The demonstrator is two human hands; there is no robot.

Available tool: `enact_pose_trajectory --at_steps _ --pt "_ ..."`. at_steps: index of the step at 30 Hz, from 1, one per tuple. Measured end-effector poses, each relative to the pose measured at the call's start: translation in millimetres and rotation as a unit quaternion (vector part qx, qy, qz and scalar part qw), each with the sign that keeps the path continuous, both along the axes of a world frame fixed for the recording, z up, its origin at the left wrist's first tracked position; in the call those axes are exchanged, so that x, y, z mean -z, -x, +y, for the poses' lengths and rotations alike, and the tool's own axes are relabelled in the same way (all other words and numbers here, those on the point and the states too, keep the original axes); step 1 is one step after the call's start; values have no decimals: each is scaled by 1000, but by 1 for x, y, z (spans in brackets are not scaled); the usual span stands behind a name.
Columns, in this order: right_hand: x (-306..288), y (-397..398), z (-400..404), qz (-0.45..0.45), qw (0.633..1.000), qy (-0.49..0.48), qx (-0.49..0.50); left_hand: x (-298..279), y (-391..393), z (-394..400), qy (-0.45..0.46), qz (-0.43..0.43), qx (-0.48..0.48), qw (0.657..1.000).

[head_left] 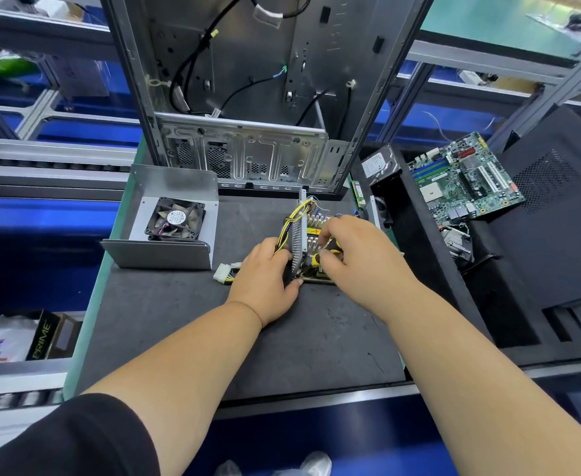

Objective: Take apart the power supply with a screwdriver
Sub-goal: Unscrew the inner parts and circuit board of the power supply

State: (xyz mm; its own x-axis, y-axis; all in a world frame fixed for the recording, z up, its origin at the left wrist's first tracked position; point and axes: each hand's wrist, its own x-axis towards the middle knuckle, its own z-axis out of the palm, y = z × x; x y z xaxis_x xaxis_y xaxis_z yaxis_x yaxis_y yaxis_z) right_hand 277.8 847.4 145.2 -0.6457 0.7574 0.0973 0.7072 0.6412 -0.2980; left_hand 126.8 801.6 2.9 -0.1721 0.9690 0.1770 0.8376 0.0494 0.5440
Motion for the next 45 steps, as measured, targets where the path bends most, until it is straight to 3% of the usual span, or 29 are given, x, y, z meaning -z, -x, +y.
enact_pose_trajectory --at_steps 3,10,19,30,36,41,45 --pt "-2 0 1 -34 999 -16 27 0 0 0 1 -1 0 1000" --pt "-1 1 -2 15 999 37 -5 1 1 1 5 -5 -1 1000" --pt "4 -5 -7 -19 999 34 35 1 0 0 7 -3 -1 1000" --pt "6 -15 -11 5 991 99 -89 0 0 0 10 4 1 1000" --pt "14 -20 -16 -24 998 46 20 0 0 0 2 6 -5 1000" --pt "19 -28 -20 21 993 104 52 -1 -1 1 4 2 -8 1000" --pt "18 -30 -26 42 985 168 11 -1 -2 0 1 6 -14 1000"
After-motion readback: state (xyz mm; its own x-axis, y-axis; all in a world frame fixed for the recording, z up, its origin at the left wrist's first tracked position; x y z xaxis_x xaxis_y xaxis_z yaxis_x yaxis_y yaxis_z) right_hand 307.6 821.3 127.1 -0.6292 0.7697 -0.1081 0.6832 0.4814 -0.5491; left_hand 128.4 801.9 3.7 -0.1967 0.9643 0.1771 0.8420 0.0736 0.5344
